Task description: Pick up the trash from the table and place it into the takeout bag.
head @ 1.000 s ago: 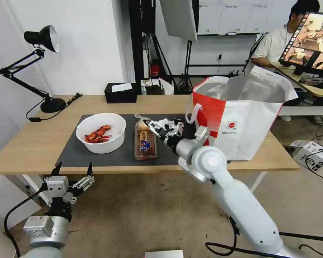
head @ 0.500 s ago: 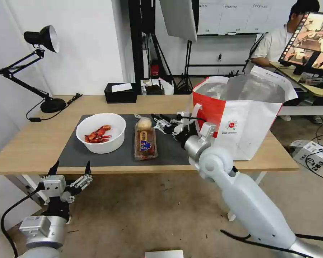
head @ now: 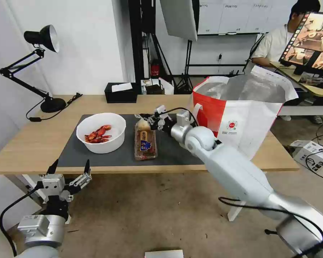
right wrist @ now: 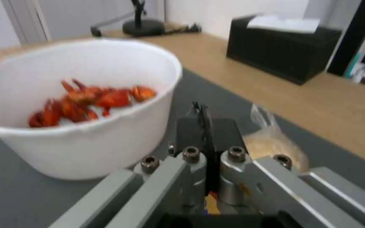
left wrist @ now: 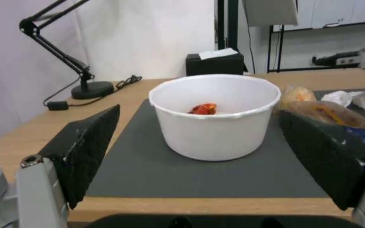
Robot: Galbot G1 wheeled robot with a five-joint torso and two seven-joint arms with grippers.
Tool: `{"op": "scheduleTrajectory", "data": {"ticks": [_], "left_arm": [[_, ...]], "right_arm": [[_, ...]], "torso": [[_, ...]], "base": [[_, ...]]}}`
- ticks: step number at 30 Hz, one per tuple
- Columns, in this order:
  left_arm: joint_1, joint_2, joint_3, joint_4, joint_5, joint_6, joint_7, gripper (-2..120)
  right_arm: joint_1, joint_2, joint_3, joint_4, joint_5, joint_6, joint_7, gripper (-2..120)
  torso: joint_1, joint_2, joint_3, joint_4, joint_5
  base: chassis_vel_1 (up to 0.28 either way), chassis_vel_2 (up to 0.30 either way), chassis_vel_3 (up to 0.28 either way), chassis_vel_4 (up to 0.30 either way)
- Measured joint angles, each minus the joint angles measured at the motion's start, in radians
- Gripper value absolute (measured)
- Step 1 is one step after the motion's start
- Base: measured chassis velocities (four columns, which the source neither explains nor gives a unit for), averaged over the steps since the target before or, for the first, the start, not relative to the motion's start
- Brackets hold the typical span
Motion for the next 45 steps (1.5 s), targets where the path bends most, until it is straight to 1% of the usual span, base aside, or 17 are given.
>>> {"op": "scheduleTrajectory", "data": {"ticks": [3, 4, 7, 10, 19, 40, 45], "left_arm": [[-0.001, -0.001, 0.001, 0.000, 0.000, 0.000, 0.000, 100], [-0.001, -0.001, 0.001, 0.000, 0.000, 0.000, 0.000, 100], [-0.002, 0.002, 0.001, 0.001, -0.002, 0.000, 0.001, 100], [-0.003, 0.005, -0.001, 0.002, -0.005, 0.000, 0.001, 100], [-0.017, 0.009, 0.005, 0.010, -0.015, -0.001, 0.001, 100], [-0.019, 0.016, 0.007, 0.016, -0.019, -0.001, 0.000, 100], [-0.025, 0.029, 0.008, 0.017, -0.037, -0.001, 0.000, 100]], "right_arm": [[0.035, 0.043, -0.018, -0.107, -0.032, -0.001, -0.049, 0], [0.035, 0.043, -0.018, -0.107, -0.032, -0.001, -0.049, 0], [0.055, 0.073, -0.026, -0.176, -0.059, -0.004, -0.082, 0], [0.057, 0.079, -0.031, -0.192, -0.068, -0.006, -0.090, 0], [0.035, 0.078, -0.036, -0.181, -0.077, -0.030, -0.077, 0], [0.013, 0.073, -0.028, -0.176, -0.069, -0.039, -0.058, 0], [-0.001, 0.066, -0.003, -0.150, -0.062, -0.039, -0.046, 0]], "torso": [[0.000, 0.000, 0.000, 0.0001, 0.0001], [0.000, 0.000, 0.000, 0.0001, 0.0001], [0.000, 0.000, 0.000, 0.0001, 0.0001], [0.000, 0.000, 0.000, 0.0000, 0.0001], [0.000, 0.000, 0.000, 0.0000, 0.0001], [0.000, 0.000, 0.000, 0.0000, 0.0002], [0.000, 0.000, 0.000, 0.0000, 0.0001]], "base": [[0.000, 0.000, 0.000, 0.000], [0.000, 0.000, 0.000, 0.000], [0.000, 0.000, 0.000, 0.000], [0.000, 0.000, 0.000, 0.000], [0.000, 0.000, 0.000, 0.000], [0.000, 0.000, 0.000, 0.000], [0.000, 0.000, 0.000, 0.000]]}}
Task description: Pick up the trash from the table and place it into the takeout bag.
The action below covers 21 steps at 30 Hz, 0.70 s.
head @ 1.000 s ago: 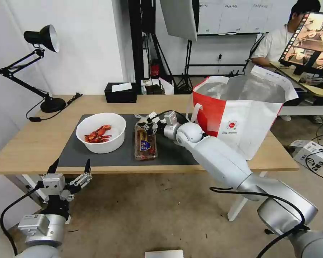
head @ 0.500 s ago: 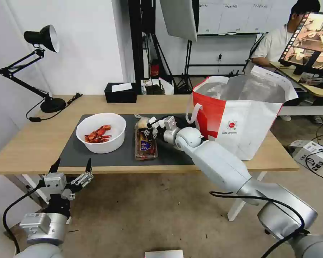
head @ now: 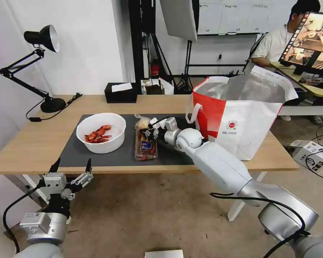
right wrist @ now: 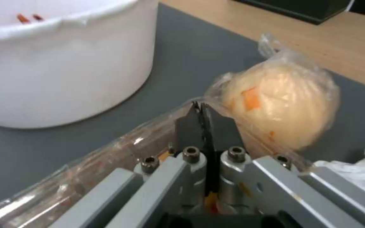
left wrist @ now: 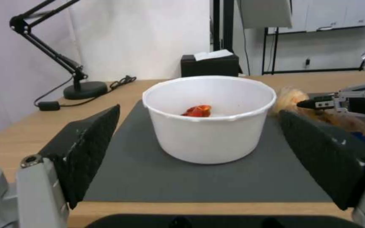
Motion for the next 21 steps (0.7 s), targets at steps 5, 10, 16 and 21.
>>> {"op": "scheduleTrajectory", "data": {"ticks": [5, 10, 16, 21], "left_arm": [[-0.028, 0.043, 0.008, -0.001, -0.075, 0.018, -0.001, 100], [-0.082, 0.110, 0.039, -0.005, -0.231, 0.060, 0.001, 100], [-0.147, 0.228, 0.077, -0.009, -0.518, 0.122, 0.005, 100], [-0.220, 0.331, 0.099, -0.006, -0.870, 0.221, 0.004, 100]], "right_arm": [[-0.012, -0.027, 0.030, 0.059, 0.025, -0.001, 0.015, 0], [-0.025, -0.050, 0.064, 0.112, 0.058, -0.002, 0.032, 0], [-0.041, -0.069, 0.073, 0.138, 0.062, -0.005, 0.034, 0], [-0.055, -0.069, 0.073, 0.141, 0.059, -0.005, 0.034, 0]], "torso": [[0.000, 0.000, 0.000, 0.0000, 0.0000], [0.000, 0.000, 0.000, -0.0001, -0.0001], [0.000, 0.000, 0.000, -0.0002, 0.0000], [0.000, 0.000, 0.000, -0.0001, 0.0000]], "base": [[0.000, 0.000, 0.000, 0.000], [0.000, 0.000, 0.000, 0.000], [0.000, 0.000, 0.000, 0.000], [0.000, 0.000, 0.000, 0.000]]}}
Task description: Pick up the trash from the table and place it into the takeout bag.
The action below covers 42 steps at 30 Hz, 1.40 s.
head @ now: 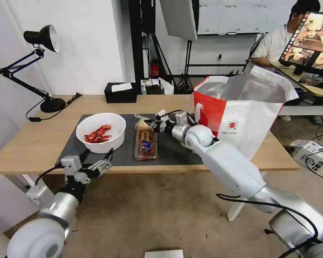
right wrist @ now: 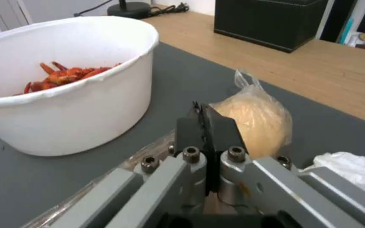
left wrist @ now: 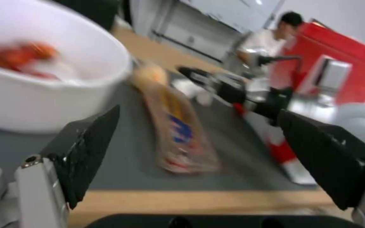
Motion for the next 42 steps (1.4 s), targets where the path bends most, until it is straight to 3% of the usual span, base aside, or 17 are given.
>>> {"op": "scheduleTrajectory", "data": {"ticks": [1, 4, 9, 12, 16, 29, 42], "left_arm": [[0.000, 0.000, 0.000, 0.000, 0.000, 0.000, 0.000, 100], [-0.091, 0.039, 0.016, 0.032, -0.262, 0.081, -0.003, 100], [-0.146, 0.052, 0.026, 0.063, -0.395, 0.120, -0.003, 100], [-0.235, 0.064, 0.074, 0.146, -0.492, 0.152, -0.021, 100], [-0.334, 0.066, 0.151, 0.234, -0.492, 0.167, -0.054, 100], [-0.488, 0.033, 0.304, 0.337, -0.456, 0.179, -0.147, 100], [-0.512, 0.028, 0.325, 0.365, -0.429, 0.173, -0.149, 100]], "right_arm": [[0.000, 0.000, 0.000, 0.000, 0.000, 0.000, 0.000, 0], [0.000, 0.013, -0.007, -0.011, -0.005, 0.000, 0.000, 0], [0.004, 0.018, -0.013, -0.016, -0.006, 0.000, 0.000, 0], [0.014, 0.020, -0.024, -0.020, -0.006, 0.000, 0.000, 0], [0.023, 0.024, -0.030, -0.022, -0.006, 0.001, 0.001, 0], [0.045, 0.030, -0.039, -0.053, -0.010, 0.013, -0.003, 0], [0.063, 0.060, -0.065, -0.151, -0.015, 0.016, -0.059, 0]], "torso": [[0.000, 0.000, 0.000, 0.0000, 0.0000], [0.000, 0.000, 0.000, 0.0000, -0.0001], [0.000, 0.000, 0.000, 0.0002, -0.0001], [0.000, 0.000, 0.000, 0.0001, -0.0001], [0.000, 0.000, 0.000, 0.0000, -0.0001], [0.000, 0.000, 0.000, 0.0000, 0.0000], [0.000, 0.000, 0.000, 0.0001, 0.0000]], "base": [[0.000, 0.000, 0.000, 0.000], [0.000, 0.000, 0.000, 0.000], [0.000, 0.000, 0.000, 0.000], [0.000, 0.000, 0.000, 0.000], [0.000, 0.000, 0.000, 0.000], [0.000, 0.000, 0.000, 0.000], [0.000, 0.000, 0.000, 0.000]]}}
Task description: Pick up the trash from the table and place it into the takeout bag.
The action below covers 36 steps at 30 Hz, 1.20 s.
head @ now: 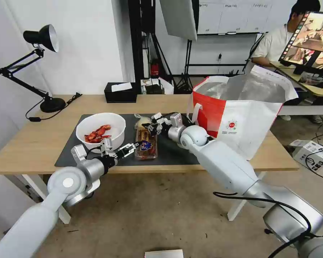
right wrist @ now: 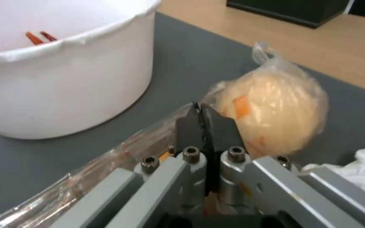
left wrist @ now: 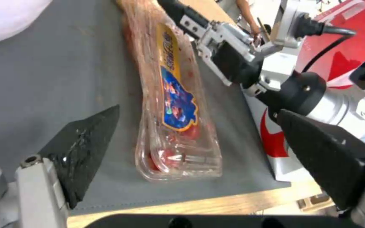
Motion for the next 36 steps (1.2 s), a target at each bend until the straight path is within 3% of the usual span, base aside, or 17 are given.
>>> {"op": "scheduleTrajectory", "data": {"ticks": [14, 36], "left_arm": [[-0.019, 0.002, 0.013, 0.020, 0.021, -0.009, -0.020, 100], [-0.106, -0.010, 0.105, 0.064, 0.024, 0.019, -0.076, 100]], "right_arm": [[-0.018, -0.017, -0.002, 0.018, -0.017, -0.002, 0.004, 0], [-0.030, -0.034, 0.003, 0.046, -0.017, -0.004, 0.013, 0]], "torso": [[0.000, 0.000, 0.000, -0.0001, -0.0001], [0.000, 0.000, 0.000, -0.0001, 0.0000]], "base": [[0.000, 0.000, 0.000, 0.000], [0.000, 0.000, 0.000, 0.000]]}}
